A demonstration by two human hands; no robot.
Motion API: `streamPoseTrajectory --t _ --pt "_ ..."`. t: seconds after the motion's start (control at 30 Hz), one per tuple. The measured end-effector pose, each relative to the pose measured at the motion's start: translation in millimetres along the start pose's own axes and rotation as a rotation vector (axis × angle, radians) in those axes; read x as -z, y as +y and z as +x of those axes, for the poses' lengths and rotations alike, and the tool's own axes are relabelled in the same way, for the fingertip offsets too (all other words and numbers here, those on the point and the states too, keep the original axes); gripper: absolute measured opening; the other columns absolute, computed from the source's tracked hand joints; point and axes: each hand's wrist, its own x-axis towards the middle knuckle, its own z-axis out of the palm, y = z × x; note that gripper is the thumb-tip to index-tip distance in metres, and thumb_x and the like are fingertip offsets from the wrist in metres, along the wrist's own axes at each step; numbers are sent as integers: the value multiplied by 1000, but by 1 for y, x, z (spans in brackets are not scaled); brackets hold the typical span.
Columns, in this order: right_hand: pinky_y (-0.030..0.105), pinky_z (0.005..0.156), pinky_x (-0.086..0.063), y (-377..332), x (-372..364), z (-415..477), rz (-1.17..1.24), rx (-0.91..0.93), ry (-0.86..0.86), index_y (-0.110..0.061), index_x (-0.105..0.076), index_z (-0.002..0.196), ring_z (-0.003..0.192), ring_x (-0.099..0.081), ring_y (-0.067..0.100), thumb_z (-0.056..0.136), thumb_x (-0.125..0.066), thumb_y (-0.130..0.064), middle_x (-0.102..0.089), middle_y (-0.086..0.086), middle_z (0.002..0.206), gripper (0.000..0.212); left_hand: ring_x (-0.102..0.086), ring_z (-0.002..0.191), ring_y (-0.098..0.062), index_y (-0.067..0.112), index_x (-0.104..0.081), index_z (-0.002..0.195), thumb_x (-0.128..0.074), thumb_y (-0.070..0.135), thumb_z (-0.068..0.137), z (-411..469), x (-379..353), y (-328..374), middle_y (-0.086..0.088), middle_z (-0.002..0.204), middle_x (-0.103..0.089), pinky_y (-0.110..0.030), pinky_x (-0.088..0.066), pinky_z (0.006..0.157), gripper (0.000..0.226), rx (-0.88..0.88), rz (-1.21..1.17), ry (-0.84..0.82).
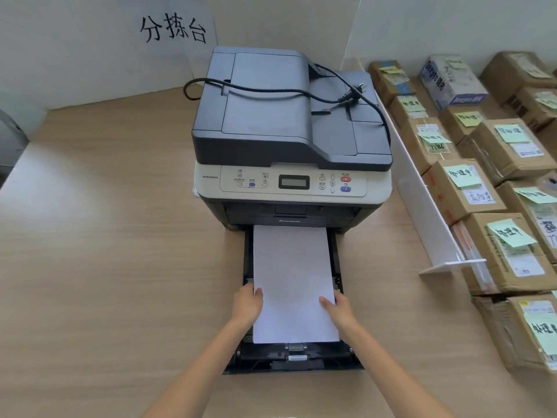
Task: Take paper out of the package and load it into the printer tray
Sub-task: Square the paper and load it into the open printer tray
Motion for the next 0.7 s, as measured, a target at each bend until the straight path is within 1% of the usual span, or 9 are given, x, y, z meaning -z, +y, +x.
streamPoseTrajectory --t 0.1,0.17,0.27,0.37,0.43,0.5,0.57,0.63,0.7 --pt "40 102 -44 0 -4 0 -39 31 34 -6 -49 130 118 -55 29 94 -53 -12 -58 13 130 36 -58 89 -24 0 -44 129 -37 14 99 -5 -3 1 -14 115 -59 -28 -45 76 34 -23 12 -21" --pt "35 100 -43 0 -4 -2 -86 79 44 -8 -47 131 118 -54 27 93 -56 -13 -57 10 130 39 -57 109 -27 0 -32 141 -37 11 98 -9 -5 0 -16 135 -51 -27 -45 89 44 -49 34 -28" --pt "32 100 -42 1 -4 -7 -218 165 54 -7 -43 133 119 -54 26 92 -54 -8 -56 9 129 43 -41 134 -28 1 -14 148 -37 6 97 -17 -8 0 -17 150 -36 -32 -34 112 56 -89 75 -31" --pt "25 95 -39 2 -3 -15 -334 279 88 -7 -43 133 116 -55 24 91 -49 1 -58 9 126 42 -22 144 -27 -1 -2 148 -35 6 98 -24 -12 0 -16 157 -18 -34 -21 119 60 -112 138 -9" --pt "25 94 -41 3 0 -21 -400 343 140 -8 -45 133 111 -56 21 91 -45 2 -60 7 122 43 -19 145 -26 -2 -1 148 -33 7 99 -29 -15 -2 -16 158 -13 -31 -19 118 59 -141 172 9" --pt "27 90 -42 7 4 -24 -498 372 225 -7 -47 134 106 -54 22 92 -44 0 -59 10 116 42 -27 141 -26 -4 -9 147 -32 5 99 -34 -15 -5 -17 156 -19 -30 -23 116 54 -163 173 12" --pt "29 87 -42 12 9 -28 -591 390 294 -4 -51 131 105 -51 25 93 -45 -2 -56 14 110 39 -50 112 -22 -6 -29 138 -30 0 96 -36 -13 -8 -18 137 -43 -31 -41 101 42 -187 193 43" --pt "31 84 -43 15 13 -32 -590 395 331 -4 -56 126 102 -51 25 93 -45 0 -57 13 106 35 -48 82 -18 -7 -43 124 -29 -3 94 -40 -11 -10 -19 116 -53 -31 -47 79 33 -210 206 82" --pt "30 81 -44 19 19 -37 -553 385 364 -3 -60 118 96 -53 24 93 -45 0 -60 13 103 29 -48 85 -19 -7 -50 119 -30 -7 92 -42 -8 -15 -19 119 -53 -29 -44 78 34 -246 216 104"
